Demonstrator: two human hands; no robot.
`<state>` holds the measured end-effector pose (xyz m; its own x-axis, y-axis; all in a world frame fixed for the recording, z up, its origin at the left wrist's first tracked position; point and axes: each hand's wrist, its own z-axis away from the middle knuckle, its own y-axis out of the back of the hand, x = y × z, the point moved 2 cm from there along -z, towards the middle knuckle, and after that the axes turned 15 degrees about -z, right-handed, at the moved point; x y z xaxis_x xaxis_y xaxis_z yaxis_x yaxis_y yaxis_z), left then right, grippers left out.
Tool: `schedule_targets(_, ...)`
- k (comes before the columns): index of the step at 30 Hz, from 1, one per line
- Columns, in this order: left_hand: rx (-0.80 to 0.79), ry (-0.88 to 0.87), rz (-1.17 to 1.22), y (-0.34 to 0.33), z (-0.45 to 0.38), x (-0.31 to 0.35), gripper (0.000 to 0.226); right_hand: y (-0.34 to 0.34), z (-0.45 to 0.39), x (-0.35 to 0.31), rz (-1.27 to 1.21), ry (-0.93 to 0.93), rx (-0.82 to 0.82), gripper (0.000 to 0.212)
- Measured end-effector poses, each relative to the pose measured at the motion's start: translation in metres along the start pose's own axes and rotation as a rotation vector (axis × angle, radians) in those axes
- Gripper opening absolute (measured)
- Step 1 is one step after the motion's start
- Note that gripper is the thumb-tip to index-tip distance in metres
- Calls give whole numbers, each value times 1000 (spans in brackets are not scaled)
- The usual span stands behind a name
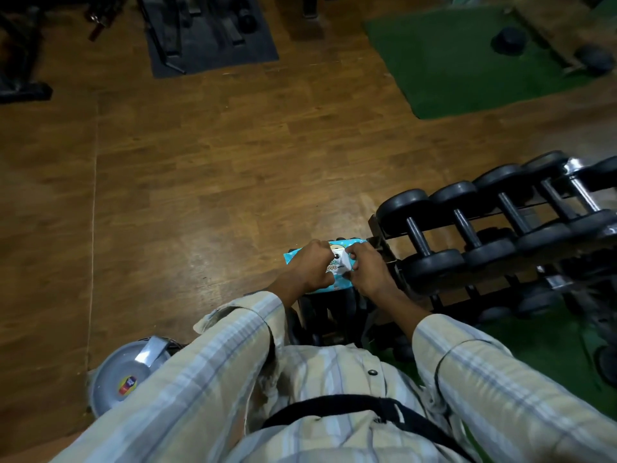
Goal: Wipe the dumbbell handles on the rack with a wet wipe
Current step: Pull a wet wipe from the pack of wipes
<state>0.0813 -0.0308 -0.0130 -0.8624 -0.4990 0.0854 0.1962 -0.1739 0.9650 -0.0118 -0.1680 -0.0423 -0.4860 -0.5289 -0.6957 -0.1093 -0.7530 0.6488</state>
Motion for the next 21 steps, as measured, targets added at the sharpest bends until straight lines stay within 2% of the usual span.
schedule_targets(7,-79,-111,-227,11,-1,15,24,1,2,-6,55,14,-7,58)
schedule_targets(12,-106,-145,-364,16,3,27,44,2,0,-6,-13,-9,15,53)
schedule_targets(15,-115,-174,-408,17,3,29,40,4,0,-2,-56,-37,30,50)
schedule_targets(18,-152,-228,-561,4,2,33,35,2,-1,0,-51,-26,45,44)
schedule_targets(21,-103,-203,-602,-6,1,37,32,1,-3,-1,-29,-10,43,42)
